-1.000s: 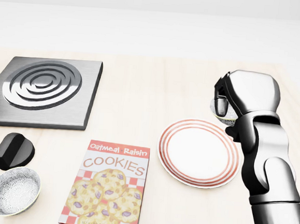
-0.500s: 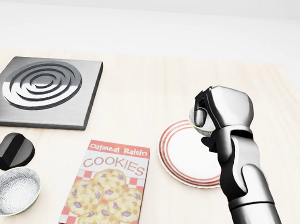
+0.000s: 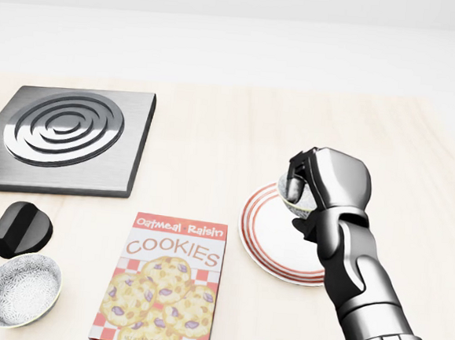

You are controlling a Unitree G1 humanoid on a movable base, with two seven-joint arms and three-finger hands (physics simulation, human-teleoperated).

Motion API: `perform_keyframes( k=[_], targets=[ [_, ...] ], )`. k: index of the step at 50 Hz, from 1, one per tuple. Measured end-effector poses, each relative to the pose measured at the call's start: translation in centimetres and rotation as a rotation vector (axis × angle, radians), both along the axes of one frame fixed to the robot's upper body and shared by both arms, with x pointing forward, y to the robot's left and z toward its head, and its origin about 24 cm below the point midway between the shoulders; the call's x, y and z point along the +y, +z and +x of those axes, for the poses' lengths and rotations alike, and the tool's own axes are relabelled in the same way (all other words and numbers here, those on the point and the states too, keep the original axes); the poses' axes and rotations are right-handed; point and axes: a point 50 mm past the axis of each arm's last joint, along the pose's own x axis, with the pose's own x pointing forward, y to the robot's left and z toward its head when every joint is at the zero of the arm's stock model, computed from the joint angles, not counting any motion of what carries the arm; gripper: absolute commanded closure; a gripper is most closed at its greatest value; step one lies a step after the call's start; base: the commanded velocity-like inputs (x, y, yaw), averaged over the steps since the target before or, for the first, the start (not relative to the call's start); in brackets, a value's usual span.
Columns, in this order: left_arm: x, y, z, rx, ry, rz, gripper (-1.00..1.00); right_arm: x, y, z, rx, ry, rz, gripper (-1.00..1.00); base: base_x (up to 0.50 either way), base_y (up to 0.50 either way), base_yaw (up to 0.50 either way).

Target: Pick the akita bowl next to the plate and place it on the plate.

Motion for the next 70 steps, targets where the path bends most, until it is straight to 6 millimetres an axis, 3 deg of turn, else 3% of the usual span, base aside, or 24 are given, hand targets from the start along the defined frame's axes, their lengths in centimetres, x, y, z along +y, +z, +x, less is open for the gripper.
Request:
perform_keyframes(
  k=[27, 70],
  targets=[
    [0.0, 0.0, 0.0, -0.001, -0.001, -0.001, -1.00, 0.3, -2.5, 0.1, -0.038, -0.033, 0.059, 1.00, 0.00, 0.00, 0.00],
    [0.0, 0.2, 0.0, -0.006, 0.001, 0.009, -1.00, 0.1, -4.9, -0.4, 0.097, -0.058, 0.044, 1.00, 0.00, 0.00, 0.00]
  ],
)
